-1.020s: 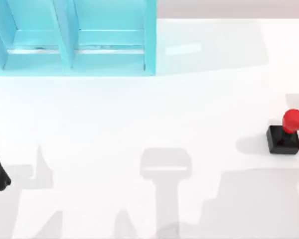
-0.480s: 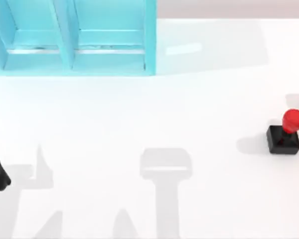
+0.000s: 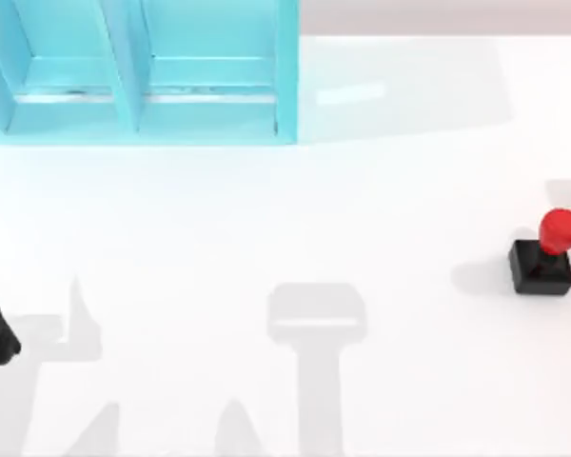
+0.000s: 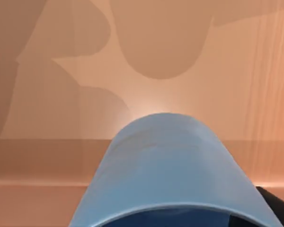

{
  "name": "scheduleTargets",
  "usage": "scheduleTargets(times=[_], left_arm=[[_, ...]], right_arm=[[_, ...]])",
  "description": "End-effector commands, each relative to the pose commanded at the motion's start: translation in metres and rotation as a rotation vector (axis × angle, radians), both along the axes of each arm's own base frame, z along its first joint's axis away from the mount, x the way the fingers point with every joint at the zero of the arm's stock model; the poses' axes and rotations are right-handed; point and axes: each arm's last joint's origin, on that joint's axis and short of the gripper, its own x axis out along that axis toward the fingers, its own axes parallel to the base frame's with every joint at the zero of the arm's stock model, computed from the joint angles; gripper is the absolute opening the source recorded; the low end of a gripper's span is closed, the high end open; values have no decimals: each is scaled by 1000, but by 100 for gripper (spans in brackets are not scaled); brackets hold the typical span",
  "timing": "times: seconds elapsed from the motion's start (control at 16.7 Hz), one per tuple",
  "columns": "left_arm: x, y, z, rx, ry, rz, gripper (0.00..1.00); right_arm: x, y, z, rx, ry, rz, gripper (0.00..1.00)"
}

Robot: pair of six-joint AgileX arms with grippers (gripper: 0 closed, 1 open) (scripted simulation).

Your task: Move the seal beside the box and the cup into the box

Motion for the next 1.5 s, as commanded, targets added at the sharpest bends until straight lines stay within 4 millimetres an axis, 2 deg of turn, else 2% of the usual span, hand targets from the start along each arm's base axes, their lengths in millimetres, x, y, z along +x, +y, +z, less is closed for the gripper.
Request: scheduleTargets(times=[0.3,0.6,1.38,1.5], left_arm=[[0,0,0,0,0,0,100],[0,0,0,0,0,0,100],[0,0,0,0,0,0,100],[0,0,0,0,0,0,100]], right_arm=[[1,6,-40,-5,-7,3,0],[0,7,-46,-4,-4,2,0],[0,7,-46,-4,-4,2,98],[0,7,-46,-4,-4,2,100]])
